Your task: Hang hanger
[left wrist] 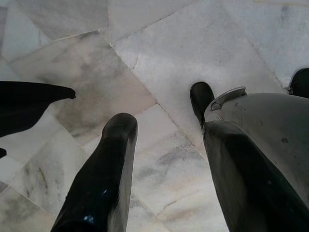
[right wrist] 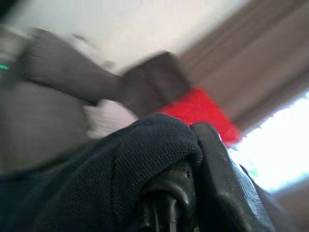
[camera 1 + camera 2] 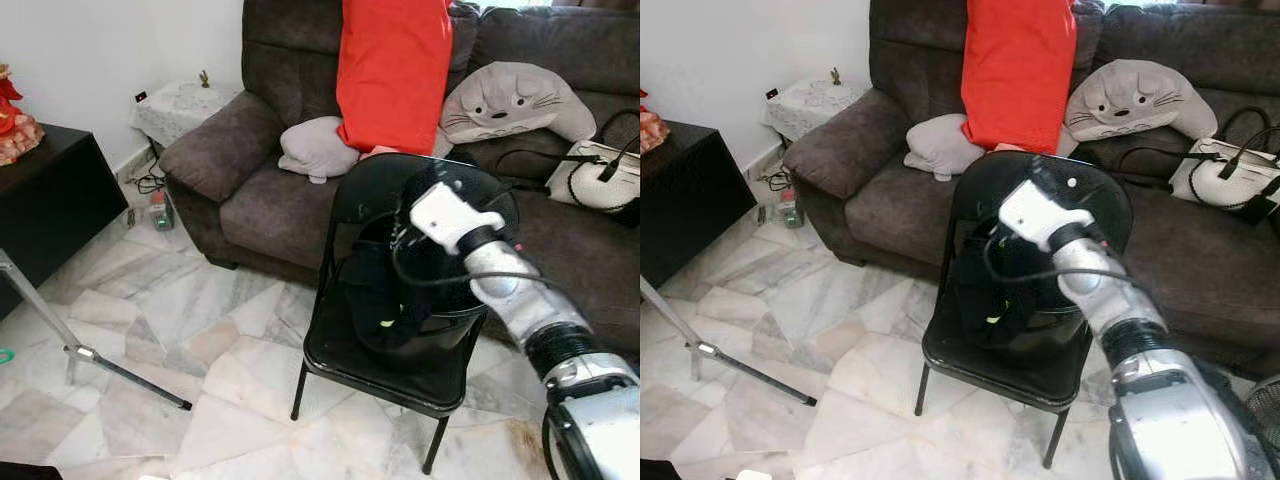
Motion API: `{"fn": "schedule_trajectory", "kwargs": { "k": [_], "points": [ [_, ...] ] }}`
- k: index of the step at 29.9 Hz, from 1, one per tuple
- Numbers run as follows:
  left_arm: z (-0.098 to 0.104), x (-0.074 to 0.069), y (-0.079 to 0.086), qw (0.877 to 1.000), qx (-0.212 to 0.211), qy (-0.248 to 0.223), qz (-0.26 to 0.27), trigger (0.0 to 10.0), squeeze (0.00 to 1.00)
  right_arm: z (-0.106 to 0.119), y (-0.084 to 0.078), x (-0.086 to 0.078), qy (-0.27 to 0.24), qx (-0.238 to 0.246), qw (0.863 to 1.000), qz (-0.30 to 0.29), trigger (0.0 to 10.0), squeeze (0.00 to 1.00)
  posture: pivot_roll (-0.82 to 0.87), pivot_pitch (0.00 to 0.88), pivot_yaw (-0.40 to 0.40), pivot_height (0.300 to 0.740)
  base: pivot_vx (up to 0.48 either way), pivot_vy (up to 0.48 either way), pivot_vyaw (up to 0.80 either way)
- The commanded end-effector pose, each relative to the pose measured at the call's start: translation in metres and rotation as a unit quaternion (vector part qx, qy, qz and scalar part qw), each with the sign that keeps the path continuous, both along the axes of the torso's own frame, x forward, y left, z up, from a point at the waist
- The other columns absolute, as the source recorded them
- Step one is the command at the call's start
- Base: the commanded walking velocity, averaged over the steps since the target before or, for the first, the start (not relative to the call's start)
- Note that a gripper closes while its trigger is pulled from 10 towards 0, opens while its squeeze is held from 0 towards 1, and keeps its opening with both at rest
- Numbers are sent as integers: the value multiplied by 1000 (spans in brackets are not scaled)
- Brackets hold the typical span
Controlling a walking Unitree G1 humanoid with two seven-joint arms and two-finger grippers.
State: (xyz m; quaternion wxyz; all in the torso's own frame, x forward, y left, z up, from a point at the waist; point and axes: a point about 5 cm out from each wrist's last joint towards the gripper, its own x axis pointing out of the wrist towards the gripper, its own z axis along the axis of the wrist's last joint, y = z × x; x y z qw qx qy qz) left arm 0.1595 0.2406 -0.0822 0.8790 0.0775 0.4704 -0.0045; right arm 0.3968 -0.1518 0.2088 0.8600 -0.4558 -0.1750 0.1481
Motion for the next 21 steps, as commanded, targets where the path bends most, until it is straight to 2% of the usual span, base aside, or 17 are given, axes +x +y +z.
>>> {"fn": "schedule_trajectory", "kwargs": {
  "k": [1, 3, 6, 9, 10, 12, 14, 19, 21],
  "points": [
    [-4, -9, 1, 1000, 0, 21, 4, 10000, 0, -19, 8, -6, 51, -15, 998, 39, 0, 0, 35, 75, 27, 740, 0, 0, 0],
    [-4, -9, 1, 1000, 0, 22, 3, 10000, 0, -23, 9, -7, 61, -18, 997, 47, 0, 0, 37, 76, 26, 740, 0, 0, 0],
    [-4, -9, 0, 1000, -1, 22, 4, 10000, 0, -47, 12, -13, 130, -41, 988, 70, 0, 0, 41, 75, 24, 740, 0, 0, 0],
    [-4, -9, 0, 1000, -2, 22, 4, 10000, 0, -55, 10, -14, 150, -56, 985, 64, 0, 0, 42, 75, 23, 740, 0, 0, 0],
    [-4, -9, 0, 1000, -2, 23, 4, 10000, 0, -61, 5, -15, 162, -75, 983, 51, 0, 0, 43, 74, 23, 740, 0, 0, 0],
    [-4, -9, 0, 1000, -2, 23, 4, 10000, 0, -63, 2, -15, 164, -80, 982, 40, 0, 0, 46, 74, 24, 740, 0, 0, 0],
    [-4, -9, 1, 1000, -2, 24, 4, 10000, 0, -61, -7, -11, 161, -61, 985, 0, 0, 0, 44, 70, 26, 740, 0, 0, 0],
    [-4, -9, 1, 1000, 1, 23, 4, 10000, 0, -59, -17, -5, 164, -79, 982, -60, 0, 0, 54, 67, 26, 740, 0, 0, 0],
    [-4, -9, 2, 1000, 2, 21, 5, 10000, 0, -52, -23, -1, 155, -56, 981, -100, 0, 0, 59, 64, 25, 740, 0, 0, 0]
  ]
}}
